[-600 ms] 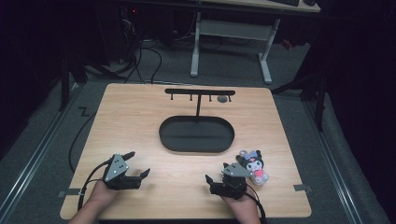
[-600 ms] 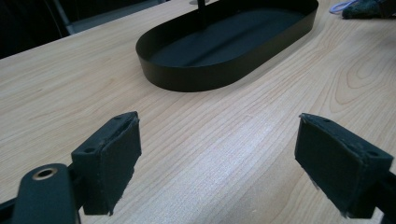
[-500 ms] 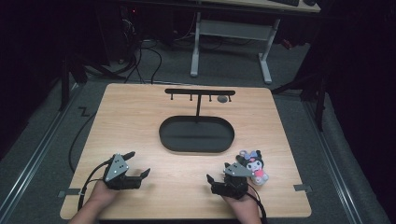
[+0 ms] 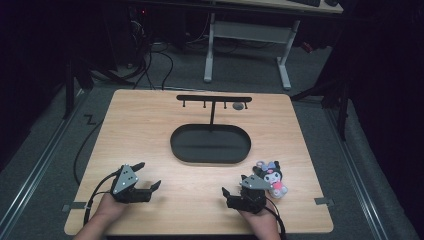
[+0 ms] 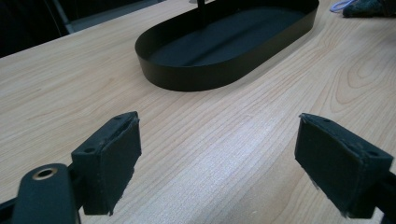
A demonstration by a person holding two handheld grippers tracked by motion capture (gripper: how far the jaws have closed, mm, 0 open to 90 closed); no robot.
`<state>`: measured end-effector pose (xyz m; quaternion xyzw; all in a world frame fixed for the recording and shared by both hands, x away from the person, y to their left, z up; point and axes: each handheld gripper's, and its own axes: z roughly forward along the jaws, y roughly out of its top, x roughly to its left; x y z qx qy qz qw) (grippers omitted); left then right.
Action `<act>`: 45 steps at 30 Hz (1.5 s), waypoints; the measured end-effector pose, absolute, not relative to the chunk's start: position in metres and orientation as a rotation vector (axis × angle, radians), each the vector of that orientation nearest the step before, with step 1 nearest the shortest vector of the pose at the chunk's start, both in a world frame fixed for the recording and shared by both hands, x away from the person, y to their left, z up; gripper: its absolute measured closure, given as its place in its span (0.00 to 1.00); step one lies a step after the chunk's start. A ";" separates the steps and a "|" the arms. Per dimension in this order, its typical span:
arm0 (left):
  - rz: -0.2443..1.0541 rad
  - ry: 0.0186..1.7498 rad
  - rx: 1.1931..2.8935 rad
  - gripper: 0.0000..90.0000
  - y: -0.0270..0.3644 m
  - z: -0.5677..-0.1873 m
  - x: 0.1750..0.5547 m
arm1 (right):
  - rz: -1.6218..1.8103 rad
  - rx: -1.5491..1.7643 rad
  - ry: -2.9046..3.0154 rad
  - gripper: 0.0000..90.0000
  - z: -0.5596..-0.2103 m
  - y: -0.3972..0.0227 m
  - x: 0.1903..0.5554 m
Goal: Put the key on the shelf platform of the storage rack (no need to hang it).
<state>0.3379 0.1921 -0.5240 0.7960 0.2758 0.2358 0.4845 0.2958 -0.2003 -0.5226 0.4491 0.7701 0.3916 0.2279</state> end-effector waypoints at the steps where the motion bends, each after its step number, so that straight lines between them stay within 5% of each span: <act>1: 0.574 0.671 1.938 0.17 0.192 -0.524 0.338 | 1.076 1.235 2.123 0.18 -0.523 -0.200 0.296; 45: 0.573 0.674 1.936 0.17 0.192 -0.524 0.338 | 0.912 1.324 2.270 0.16 -0.514 -0.209 0.299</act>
